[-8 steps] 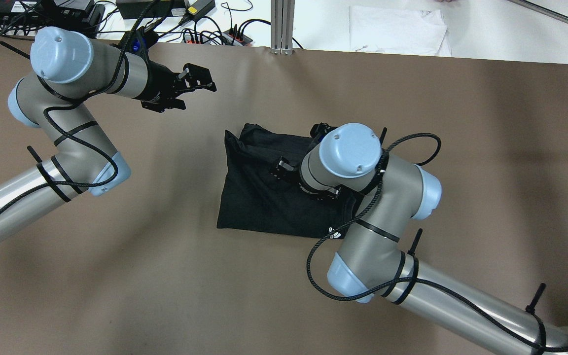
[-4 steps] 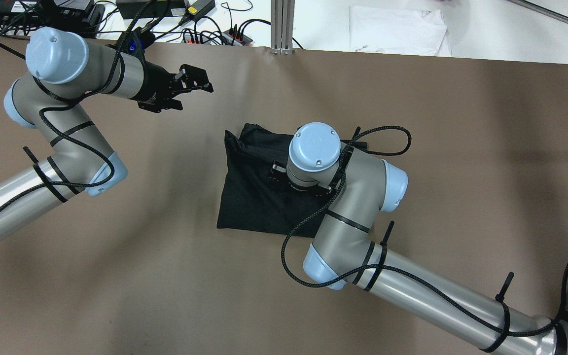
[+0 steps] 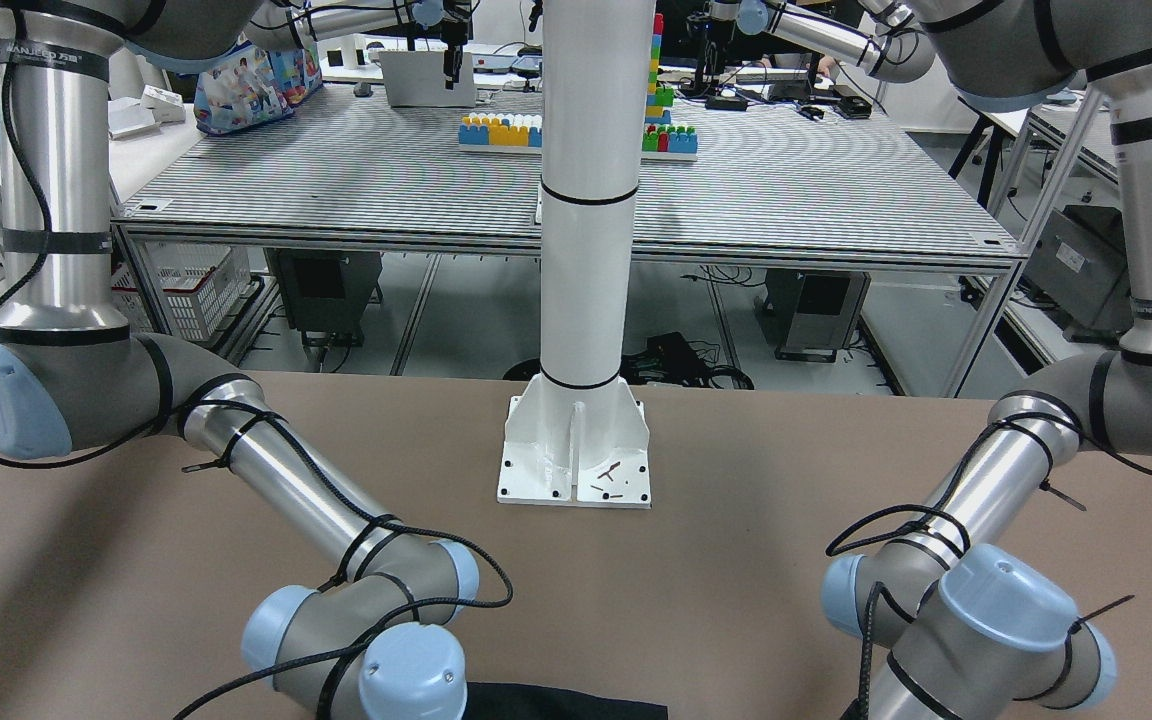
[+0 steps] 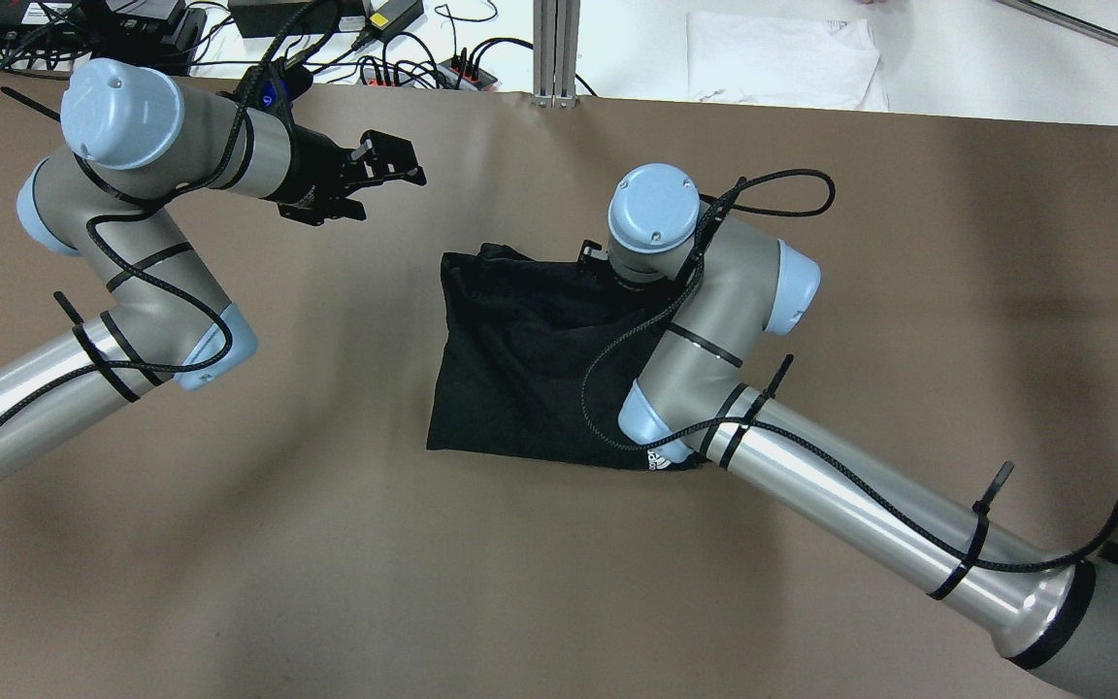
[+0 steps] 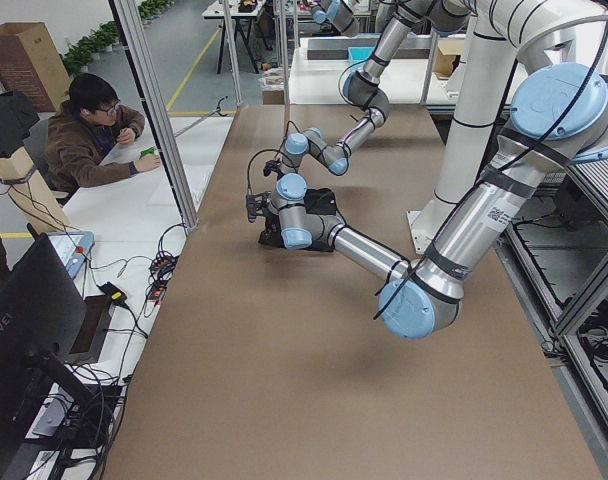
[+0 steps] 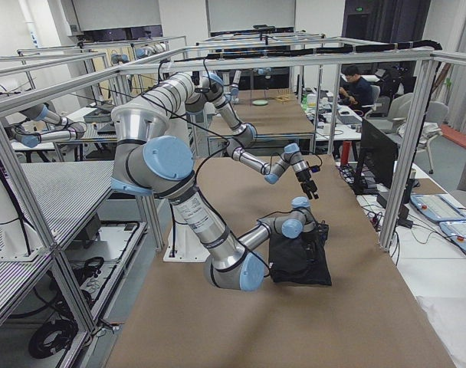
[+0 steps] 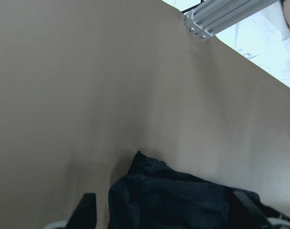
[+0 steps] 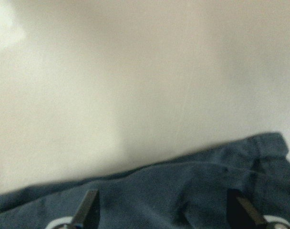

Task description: Fold clothes

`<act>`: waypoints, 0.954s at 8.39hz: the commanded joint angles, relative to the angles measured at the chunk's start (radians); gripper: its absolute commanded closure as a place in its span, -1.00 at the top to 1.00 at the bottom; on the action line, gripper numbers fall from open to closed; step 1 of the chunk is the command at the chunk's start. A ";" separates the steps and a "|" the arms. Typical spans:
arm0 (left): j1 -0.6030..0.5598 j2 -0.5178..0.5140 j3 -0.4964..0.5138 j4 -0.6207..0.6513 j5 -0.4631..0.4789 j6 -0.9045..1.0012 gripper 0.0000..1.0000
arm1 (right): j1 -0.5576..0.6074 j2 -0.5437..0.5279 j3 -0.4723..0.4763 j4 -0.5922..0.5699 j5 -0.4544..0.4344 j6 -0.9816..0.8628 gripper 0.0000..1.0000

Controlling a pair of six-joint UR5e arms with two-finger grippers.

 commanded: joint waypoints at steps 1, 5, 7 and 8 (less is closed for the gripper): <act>0.002 -0.007 0.000 0.000 0.002 -0.006 1.00 | 0.088 0.006 -0.075 0.020 -0.001 -0.115 0.88; -0.011 -0.007 -0.001 0.008 0.005 0.019 1.00 | 0.117 0.025 -0.004 -0.015 0.075 -0.154 0.88; -0.091 0.027 -0.004 0.079 0.005 0.240 1.00 | 0.220 0.017 0.064 -0.151 0.239 -0.376 0.89; -0.132 0.050 0.002 0.136 0.010 0.380 1.00 | 0.249 0.011 0.104 -0.258 0.249 -0.513 0.89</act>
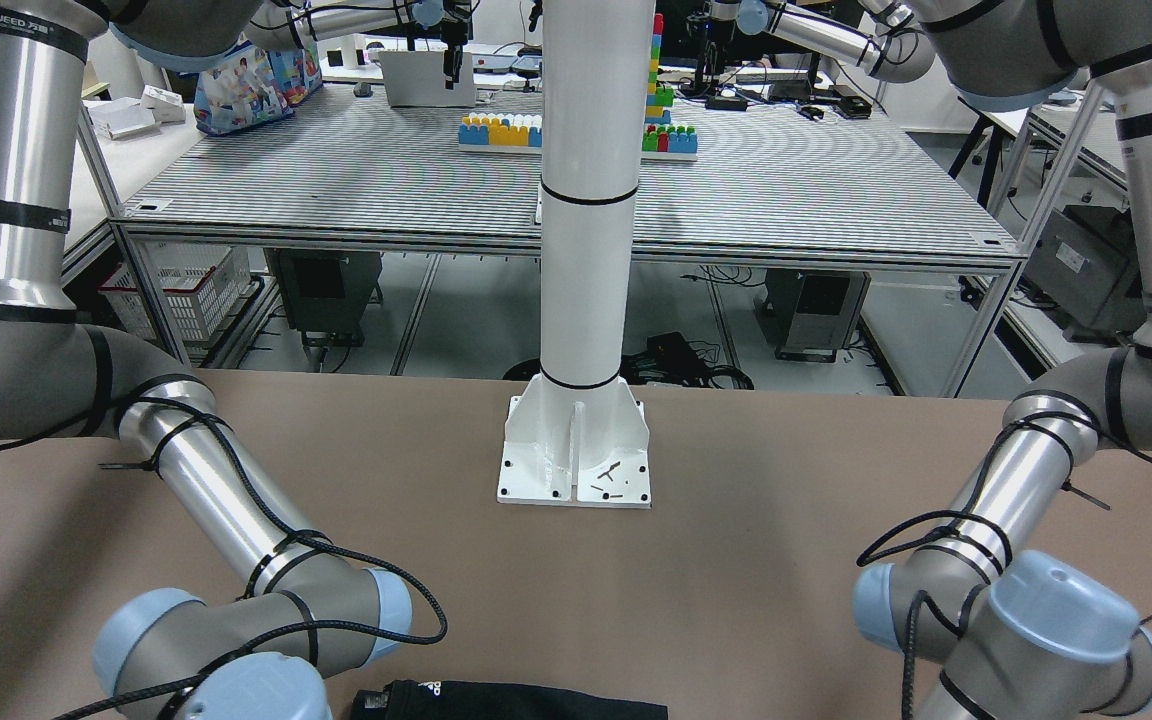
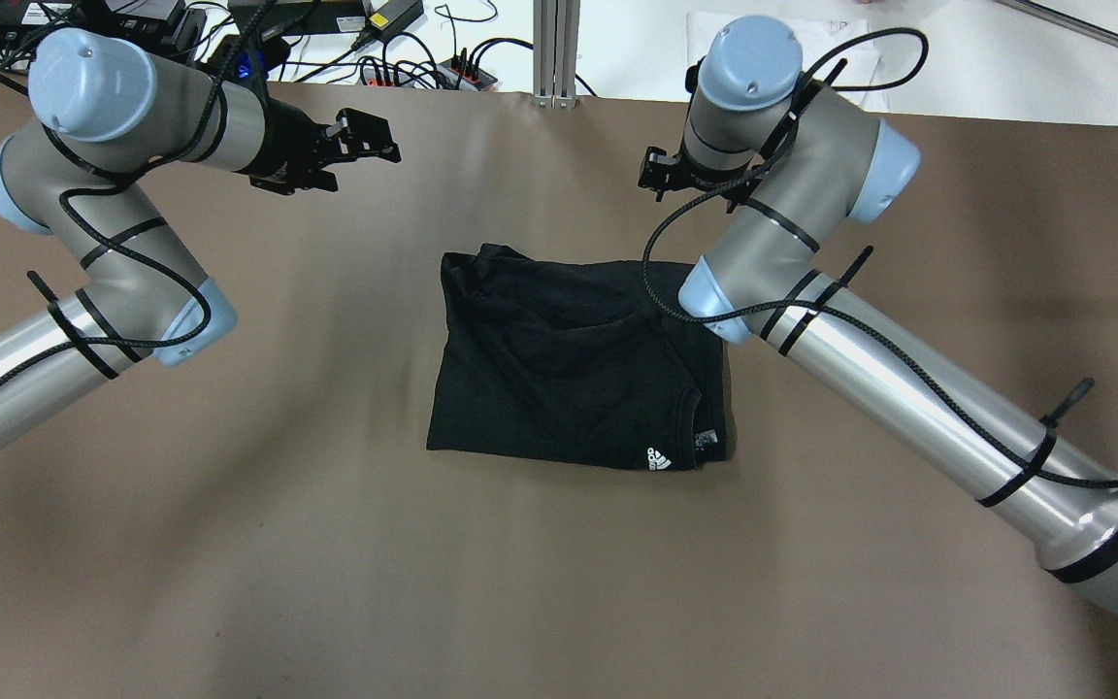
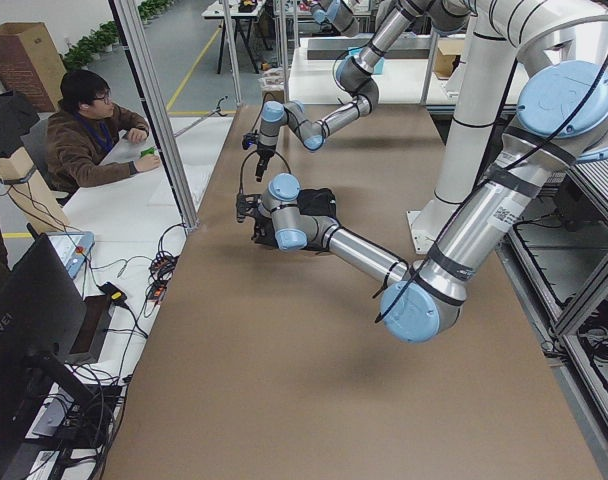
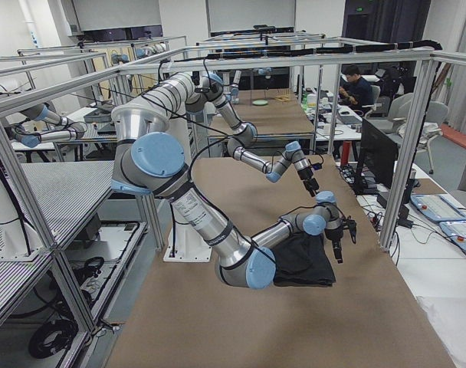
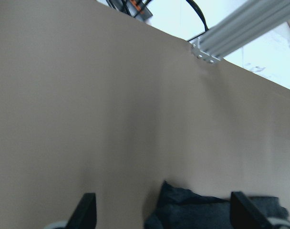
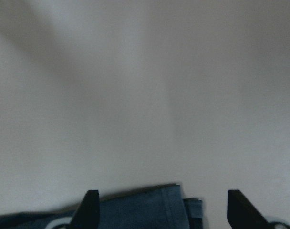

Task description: Fold clothes

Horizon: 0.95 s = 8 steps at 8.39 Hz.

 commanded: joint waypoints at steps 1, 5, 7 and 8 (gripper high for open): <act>-0.111 0.086 0.003 0.105 0.007 0.324 1.00 | 0.101 -0.011 0.099 -0.247 0.072 -0.292 0.89; -0.303 0.227 0.001 0.246 0.123 0.711 1.00 | 0.308 -0.229 0.247 -0.314 0.060 -0.808 0.89; -0.407 0.339 -0.007 0.254 0.192 0.833 1.00 | 0.412 -0.343 0.267 -0.313 0.060 -1.022 0.89; -0.476 0.383 -0.007 0.253 0.191 0.969 1.00 | 0.443 -0.406 0.267 -0.298 0.050 -1.035 0.89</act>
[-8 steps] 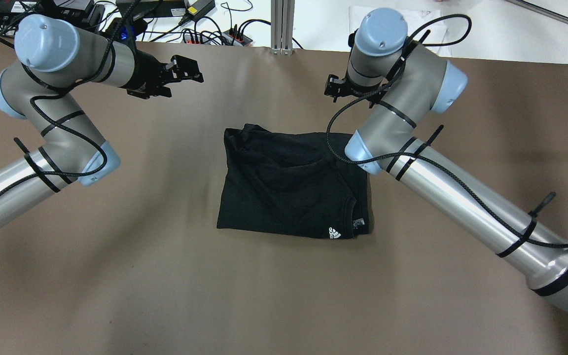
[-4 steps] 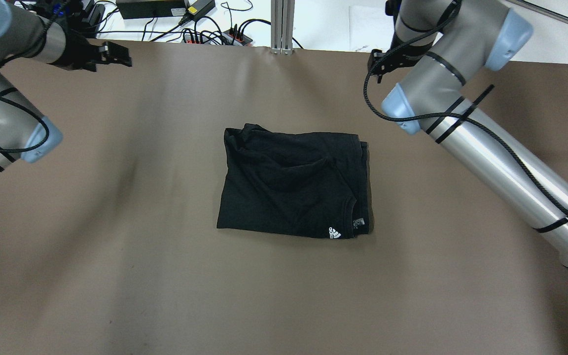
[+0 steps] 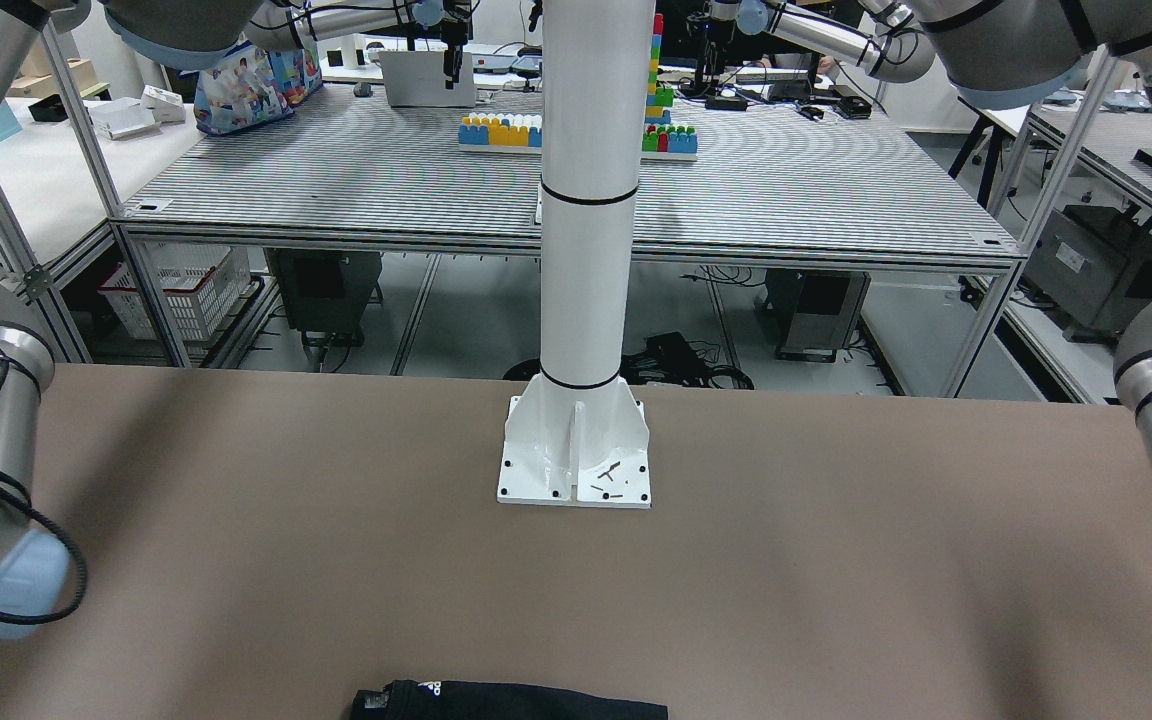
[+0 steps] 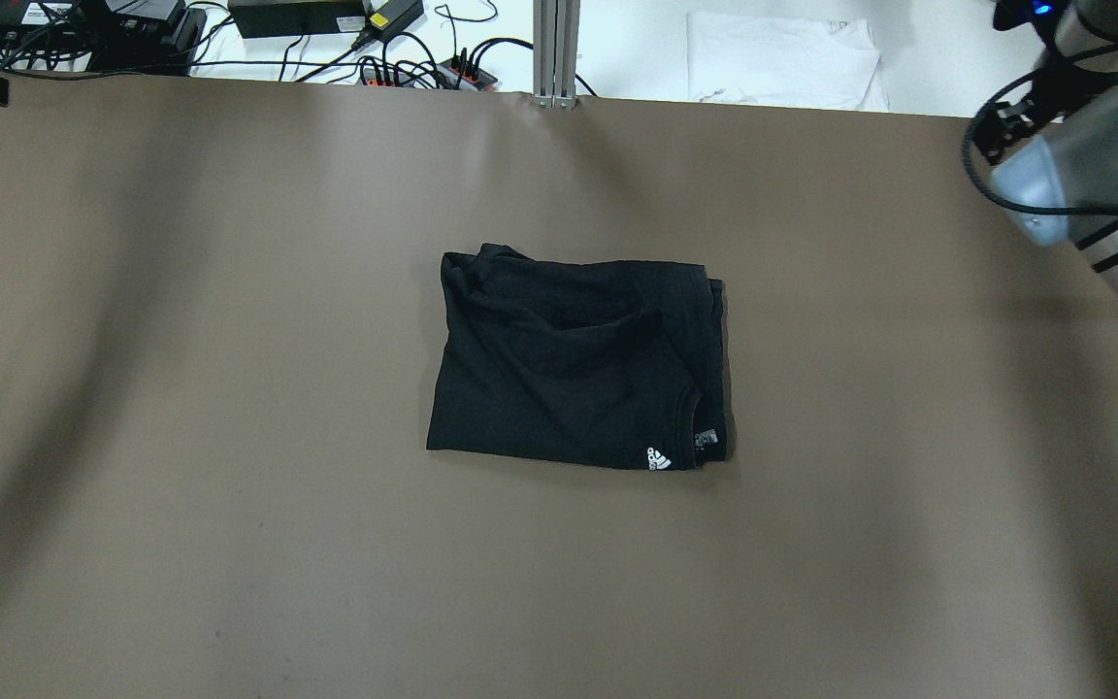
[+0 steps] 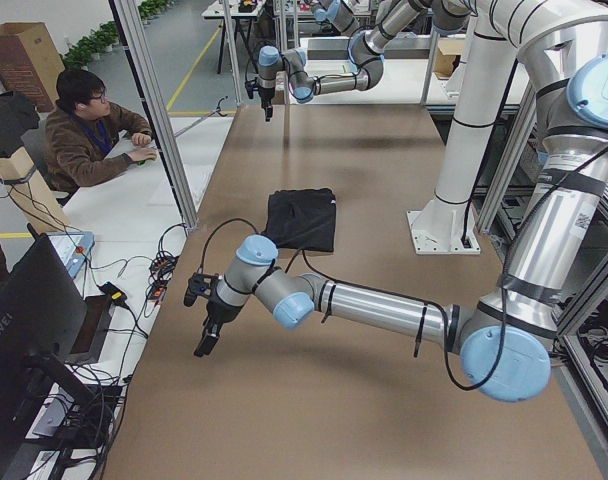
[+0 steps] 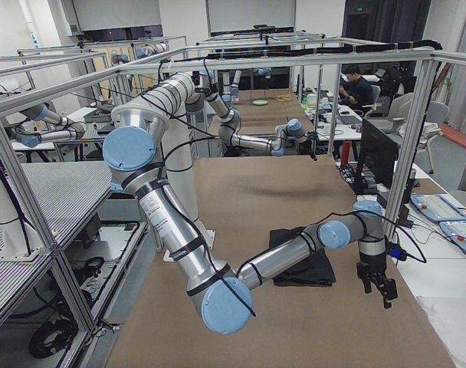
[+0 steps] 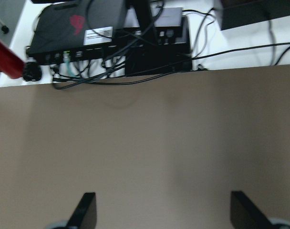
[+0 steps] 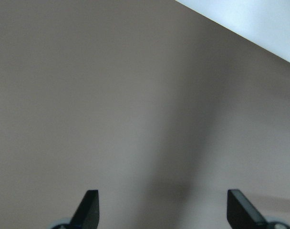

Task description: Fold clothes

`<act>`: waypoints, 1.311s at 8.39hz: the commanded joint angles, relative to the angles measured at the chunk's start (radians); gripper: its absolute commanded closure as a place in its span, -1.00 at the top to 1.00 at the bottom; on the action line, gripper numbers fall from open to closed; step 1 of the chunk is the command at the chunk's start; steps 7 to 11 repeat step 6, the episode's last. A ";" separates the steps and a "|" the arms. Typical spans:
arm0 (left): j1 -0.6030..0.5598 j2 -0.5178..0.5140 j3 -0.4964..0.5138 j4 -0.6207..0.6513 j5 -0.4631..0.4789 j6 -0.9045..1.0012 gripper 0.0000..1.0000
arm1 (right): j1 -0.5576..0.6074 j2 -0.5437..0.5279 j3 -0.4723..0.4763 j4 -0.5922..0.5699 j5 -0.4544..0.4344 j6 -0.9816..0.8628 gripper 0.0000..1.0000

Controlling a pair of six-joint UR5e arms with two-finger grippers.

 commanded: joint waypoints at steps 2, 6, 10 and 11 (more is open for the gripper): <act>-0.165 0.155 -0.013 0.003 0.130 0.334 1.00 | 0.127 -0.271 0.009 0.194 -0.083 -0.138 0.89; -0.160 0.236 -0.024 -0.063 0.203 0.334 1.00 | 0.225 -0.389 0.006 0.241 -0.106 -0.246 0.89; -0.160 0.236 -0.024 -0.063 0.203 0.334 1.00 | 0.225 -0.389 0.006 0.241 -0.106 -0.246 0.89; -0.160 0.236 -0.024 -0.063 0.203 0.334 1.00 | 0.225 -0.389 0.006 0.241 -0.106 -0.246 0.89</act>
